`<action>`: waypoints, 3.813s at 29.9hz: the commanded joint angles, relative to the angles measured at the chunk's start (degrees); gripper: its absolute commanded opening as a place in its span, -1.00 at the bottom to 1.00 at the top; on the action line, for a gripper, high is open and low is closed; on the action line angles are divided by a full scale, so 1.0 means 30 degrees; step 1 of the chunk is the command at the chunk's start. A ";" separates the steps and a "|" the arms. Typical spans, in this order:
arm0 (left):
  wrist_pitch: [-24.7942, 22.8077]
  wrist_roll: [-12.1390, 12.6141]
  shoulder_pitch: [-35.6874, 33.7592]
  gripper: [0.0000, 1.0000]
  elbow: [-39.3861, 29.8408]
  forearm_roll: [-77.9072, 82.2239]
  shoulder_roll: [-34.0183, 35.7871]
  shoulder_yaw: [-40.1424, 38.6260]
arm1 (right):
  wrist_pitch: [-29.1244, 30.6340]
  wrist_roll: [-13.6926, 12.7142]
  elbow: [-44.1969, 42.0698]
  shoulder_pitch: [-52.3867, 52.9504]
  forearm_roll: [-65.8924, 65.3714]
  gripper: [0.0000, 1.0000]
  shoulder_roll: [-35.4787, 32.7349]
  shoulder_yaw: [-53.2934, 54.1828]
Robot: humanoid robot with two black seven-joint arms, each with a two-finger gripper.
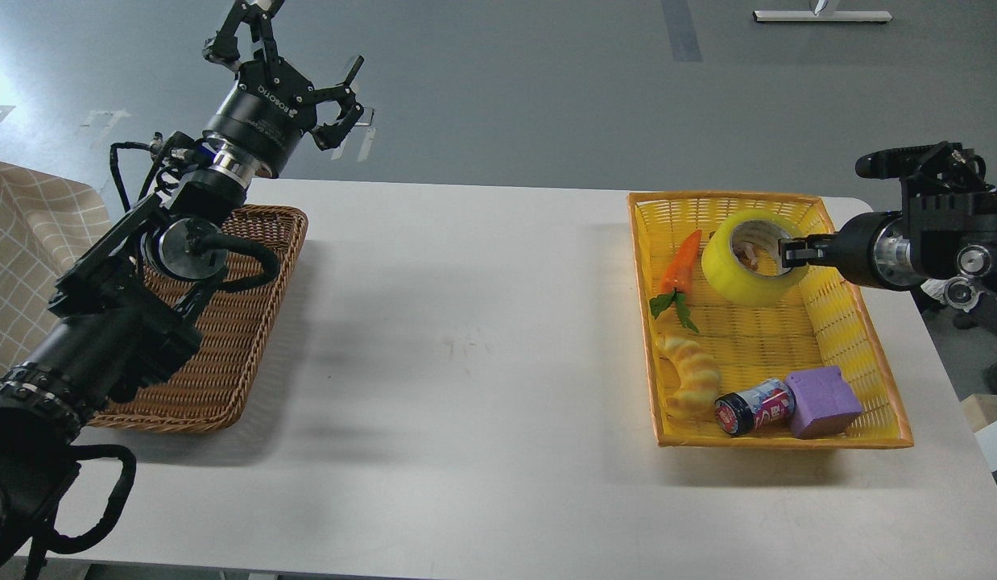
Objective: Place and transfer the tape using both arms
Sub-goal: 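Lift the tape roll and carry it toward the table center, then set the tape roll on the table and release it with the right gripper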
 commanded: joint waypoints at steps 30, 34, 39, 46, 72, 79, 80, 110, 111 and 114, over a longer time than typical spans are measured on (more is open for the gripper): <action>0.0000 0.0000 -0.0127 0.96 -0.0090 0.0024 -0.0025 -0.0144 | -0.0001 0.0029 -0.0505 0.4197 0.0697 -0.91 0.4322 -0.0174; 0.0000 0.0000 -0.0127 0.96 -0.0090 0.0024 -0.0025 -0.0115 | -0.0001 0.0029 -0.1207 0.4285 0.0697 -0.91 0.5669 -0.0320; 0.0000 0.0000 -0.0127 0.96 -0.0090 0.0024 0.0033 -0.0144 | -0.0001 0.0029 -0.2174 0.4402 0.0697 -0.91 0.7340 -0.1051; 0.0000 0.0000 0.0019 0.96 -0.0090 0.0024 0.0062 -0.0115 | -0.0001 0.0029 -0.3375 0.4461 0.0697 -0.91 0.9596 -0.1989; 0.0000 0.0000 0.0019 0.96 -0.0119 0.0024 0.0033 -0.0144 | -0.0001 0.0000 -0.7243 0.2615 0.0345 -0.90 1.3643 -0.3630; 0.0000 0.0000 0.0019 0.96 -0.0207 0.0024 0.0033 -0.0144 | -0.0001 0.0000 -0.7567 0.2323 0.0345 -0.88 1.3643 -0.3836; 0.0000 0.0000 0.0019 0.96 -0.0207 0.0024 0.0033 -0.0144 | -0.0001 0.0000 -0.7567 0.2264 0.0345 -0.88 1.3643 -0.3836; 0.0000 0.0000 0.0019 0.96 -0.0236 0.0024 0.0004 -0.0144 | -0.0001 0.0000 -0.7596 0.1209 0.0375 -0.33 1.3643 -0.3778; 0.0000 0.0000 0.0019 0.96 -0.0236 0.0024 0.0004 -0.0144 | -0.0001 0.0000 -0.7596 0.1209 0.0433 -0.12 1.3643 -0.3720; 0.0000 0.0000 -0.0010 0.96 -0.0236 0.0024 0.0004 -0.0144 | -0.0001 0.0029 -0.7538 0.1209 0.0638 0.58 1.3643 -0.3485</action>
